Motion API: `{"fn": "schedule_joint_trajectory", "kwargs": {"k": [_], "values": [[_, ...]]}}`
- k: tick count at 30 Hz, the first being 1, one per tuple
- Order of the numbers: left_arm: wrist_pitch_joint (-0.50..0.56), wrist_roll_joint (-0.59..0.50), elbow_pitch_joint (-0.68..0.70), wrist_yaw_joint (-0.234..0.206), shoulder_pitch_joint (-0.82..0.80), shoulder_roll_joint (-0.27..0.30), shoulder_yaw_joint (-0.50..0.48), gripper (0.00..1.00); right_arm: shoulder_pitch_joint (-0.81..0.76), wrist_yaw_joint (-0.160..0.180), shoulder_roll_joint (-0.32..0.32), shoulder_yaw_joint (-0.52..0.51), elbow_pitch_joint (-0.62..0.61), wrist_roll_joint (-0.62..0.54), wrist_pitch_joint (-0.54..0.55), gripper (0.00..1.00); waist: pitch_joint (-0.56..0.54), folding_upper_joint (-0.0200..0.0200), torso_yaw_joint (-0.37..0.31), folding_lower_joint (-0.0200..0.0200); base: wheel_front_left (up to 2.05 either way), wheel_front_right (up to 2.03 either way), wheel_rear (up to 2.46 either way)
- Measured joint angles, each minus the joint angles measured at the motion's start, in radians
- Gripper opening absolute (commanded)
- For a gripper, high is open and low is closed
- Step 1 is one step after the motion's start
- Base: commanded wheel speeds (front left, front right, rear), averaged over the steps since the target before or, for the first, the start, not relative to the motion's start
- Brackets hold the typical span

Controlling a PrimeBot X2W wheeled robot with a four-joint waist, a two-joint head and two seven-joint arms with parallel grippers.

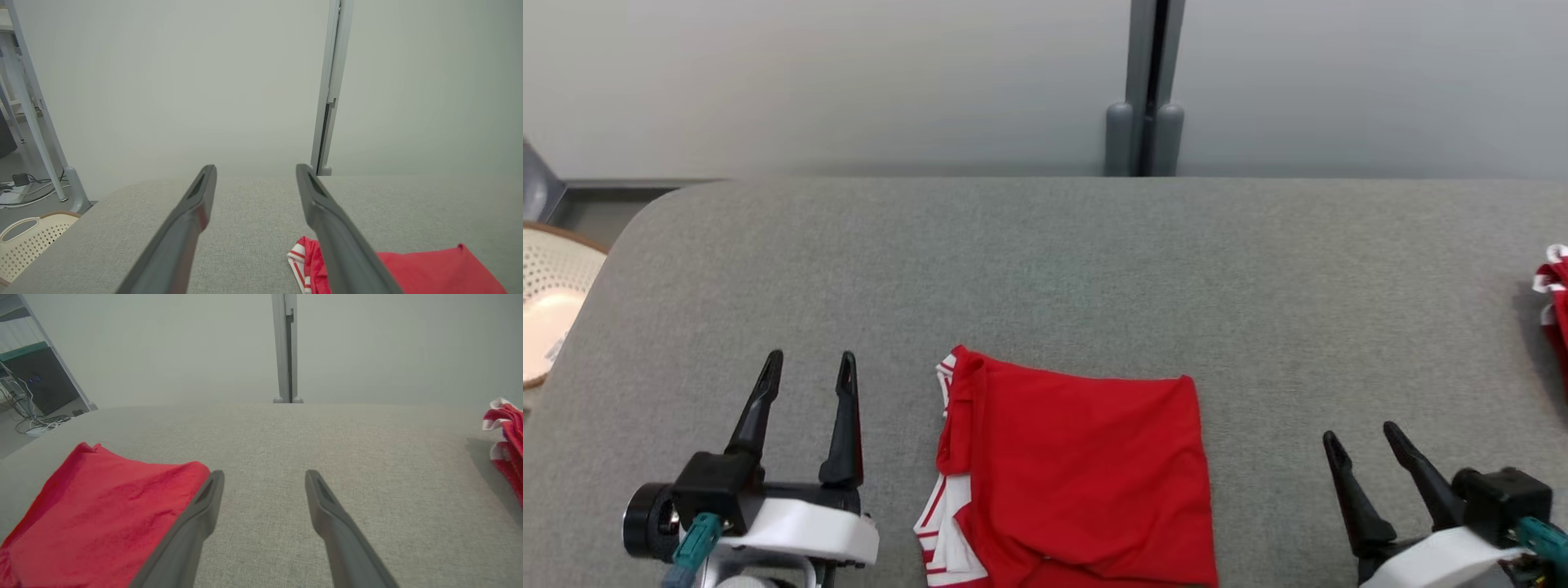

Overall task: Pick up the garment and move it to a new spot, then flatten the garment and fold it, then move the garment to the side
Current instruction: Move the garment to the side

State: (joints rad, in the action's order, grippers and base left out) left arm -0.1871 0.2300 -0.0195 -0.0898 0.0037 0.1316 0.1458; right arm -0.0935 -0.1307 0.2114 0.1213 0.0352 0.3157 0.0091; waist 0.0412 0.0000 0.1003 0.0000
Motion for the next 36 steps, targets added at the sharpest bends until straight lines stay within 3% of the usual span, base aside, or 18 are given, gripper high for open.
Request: {"fn": "schedule_joint_trajectory", "kwargs": {"k": [10, 16, 17, 18, 26, 36], "values": [[-0.061, 0.000, -0.051, 0.010, -0.128, -0.047, 0.045, 1.00, 0.154, 0.000, -0.041, 0.152, 0.263, 0.067, -0.006, 1.00, 0.136, 0.0000, 0.123, 0.0000, 0.00, 0.00, 0.00], [-0.072, 0.002, -0.086, 0.011, -0.166, -0.059, 0.053, 1.00, 0.198, 0.000, -0.011, 0.216, 0.304, 0.151, 0.039, 1.00, 0.195, 0.0000, 0.180, 0.0000, 0.00, 0.00, 0.00], [-0.073, 0.002, -0.090, 0.011, -0.171, -0.059, 0.053, 1.00, 0.202, 0.000, 0.000, 0.222, 0.301, 0.161, 0.054, 0.22, 0.202, 0.0000, 0.185, 0.0000, 0.00, 0.00, 0.00], [-0.073, 0.002, -0.091, 0.011, -0.176, -0.060, 0.052, 1.00, 0.206, 0.000, 0.007, 0.223, 0.297, 0.171, 0.058, 0.00, 0.207, 0.0000, 0.188, 0.0000, 0.00, 0.00, 0.00], [-0.075, -0.026, -0.070, 0.026, -0.185, -0.052, 0.035, 1.00, 0.199, -0.003, 0.056, 0.238, 0.228, 0.147, 0.085, 0.00, 0.213, 0.0000, 0.133, 0.0000, 0.00, 0.00, 0.00], [-0.075, -0.056, -0.026, 0.053, -0.190, -0.020, 0.042, 1.00, 0.191, -0.001, 0.170, 0.193, 0.167, 0.110, 0.072, 0.00, 0.208, 0.0000, -0.092, 0.0000, 0.00, 0.00, 0.00]]}}
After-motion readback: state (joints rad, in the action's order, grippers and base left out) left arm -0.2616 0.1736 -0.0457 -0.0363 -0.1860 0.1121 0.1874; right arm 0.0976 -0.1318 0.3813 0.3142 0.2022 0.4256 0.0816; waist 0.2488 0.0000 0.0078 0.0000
